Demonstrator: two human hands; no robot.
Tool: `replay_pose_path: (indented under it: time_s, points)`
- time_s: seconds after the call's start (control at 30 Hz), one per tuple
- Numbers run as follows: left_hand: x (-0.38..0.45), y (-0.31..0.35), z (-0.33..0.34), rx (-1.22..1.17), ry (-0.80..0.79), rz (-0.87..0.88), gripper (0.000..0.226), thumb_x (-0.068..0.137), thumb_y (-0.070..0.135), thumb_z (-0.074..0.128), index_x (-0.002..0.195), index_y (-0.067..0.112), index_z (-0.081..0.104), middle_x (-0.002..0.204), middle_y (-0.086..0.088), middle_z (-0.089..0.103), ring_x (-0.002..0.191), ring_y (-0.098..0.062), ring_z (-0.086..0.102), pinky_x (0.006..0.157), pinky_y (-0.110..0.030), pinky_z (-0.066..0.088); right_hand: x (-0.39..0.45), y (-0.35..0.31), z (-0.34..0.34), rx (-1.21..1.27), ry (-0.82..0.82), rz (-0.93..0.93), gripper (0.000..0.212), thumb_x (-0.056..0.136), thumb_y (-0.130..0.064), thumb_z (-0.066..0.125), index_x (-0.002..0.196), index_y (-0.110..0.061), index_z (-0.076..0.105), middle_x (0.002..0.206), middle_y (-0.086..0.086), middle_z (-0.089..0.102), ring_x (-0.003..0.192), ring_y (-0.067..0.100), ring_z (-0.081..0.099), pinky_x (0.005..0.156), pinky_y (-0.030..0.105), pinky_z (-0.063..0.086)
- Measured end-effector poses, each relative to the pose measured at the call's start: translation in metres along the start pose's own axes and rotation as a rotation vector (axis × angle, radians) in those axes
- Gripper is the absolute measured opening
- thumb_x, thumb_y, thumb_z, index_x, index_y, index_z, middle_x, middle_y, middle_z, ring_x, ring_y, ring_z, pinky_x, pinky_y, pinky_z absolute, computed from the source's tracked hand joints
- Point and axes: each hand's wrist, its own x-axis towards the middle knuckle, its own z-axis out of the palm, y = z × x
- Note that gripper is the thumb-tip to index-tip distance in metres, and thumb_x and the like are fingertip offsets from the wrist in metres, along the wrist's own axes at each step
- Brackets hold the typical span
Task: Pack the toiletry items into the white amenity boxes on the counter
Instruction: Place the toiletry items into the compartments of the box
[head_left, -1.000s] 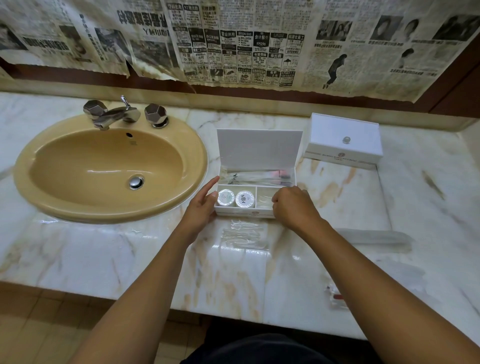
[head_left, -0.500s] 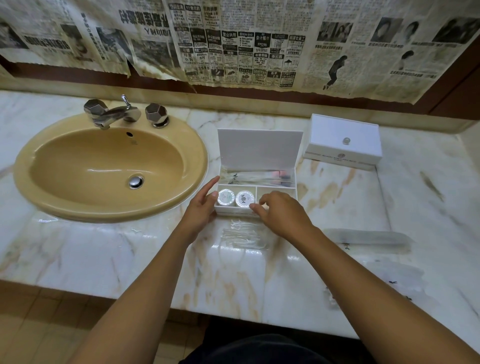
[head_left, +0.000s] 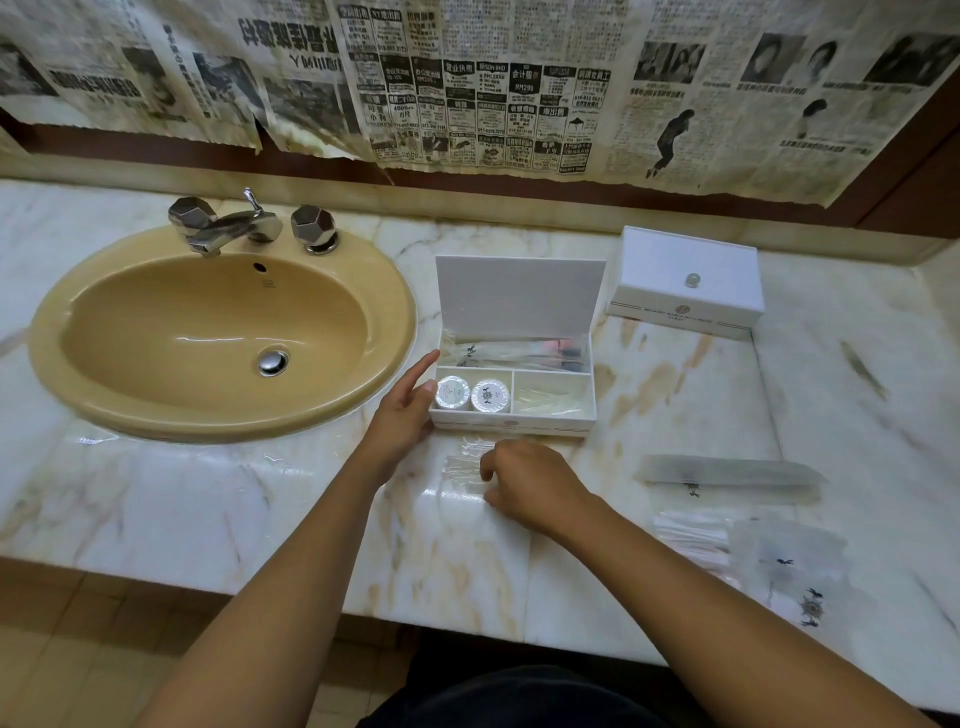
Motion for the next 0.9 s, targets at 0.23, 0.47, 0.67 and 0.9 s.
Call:
replay_pose_path:
  time_s: [0.23, 0.47, 0.67, 0.9]
  points:
    - [0.001, -0.001, -0.001, 0.008, 0.001, 0.000, 0.038, 0.104, 0.029, 0.044, 0.120, 0.062, 0.052, 0.085, 0.019, 0.042, 0.083, -0.003, 0.043, 0.074, -0.018, 0.044, -0.001, 0.003, 0.015, -0.090, -0.006, -0.017, 0.023, 0.081, -0.001, 0.053, 0.099, -0.009, 0.065, 0.102, 0.008, 0.062, 0.095, 0.030, 0.058, 0.072, 0.032, 0.041]
    - [0.001, -0.002, -0.001, 0.003, 0.007, -0.001, 0.039, 0.104, 0.030, 0.045, 0.117, 0.066, 0.054, 0.086, 0.018, 0.042, 0.097, -0.014, 0.041, 0.077, -0.024, 0.043, -0.004, -0.001, 0.014, -0.099, 0.030, -0.037, 0.017, 0.083, 0.000, 0.047, 0.089, -0.006, 0.061, 0.097, 0.011, 0.059, 0.091, 0.031, 0.056, 0.064, 0.030, 0.028]
    - [0.002, -0.003, -0.001, 0.005, 0.007, 0.002, 0.038, 0.103, 0.032, 0.045, 0.120, 0.065, 0.053, 0.090, 0.015, 0.043, 0.100, -0.016, 0.041, 0.082, -0.029, 0.042, -0.002, -0.006, 0.012, 0.005, 0.134, -0.039, 0.017, 0.091, -0.009, 0.043, 0.096, -0.006, 0.060, 0.102, 0.009, 0.054, 0.094, 0.029, 0.051, 0.064, 0.030, 0.029]
    - [0.002, -0.002, -0.001, -0.003, 0.005, 0.004, 0.039, 0.104, 0.030, 0.045, 0.118, 0.064, 0.054, 0.089, 0.016, 0.045, 0.098, -0.016, 0.042, 0.077, -0.024, 0.043, 0.000, -0.013, -0.005, 0.151, 0.267, -0.043, 0.012, 0.096, -0.018, 0.044, 0.096, -0.012, 0.054, 0.095, 0.006, 0.058, 0.084, 0.029, 0.056, 0.065, 0.037, 0.043]
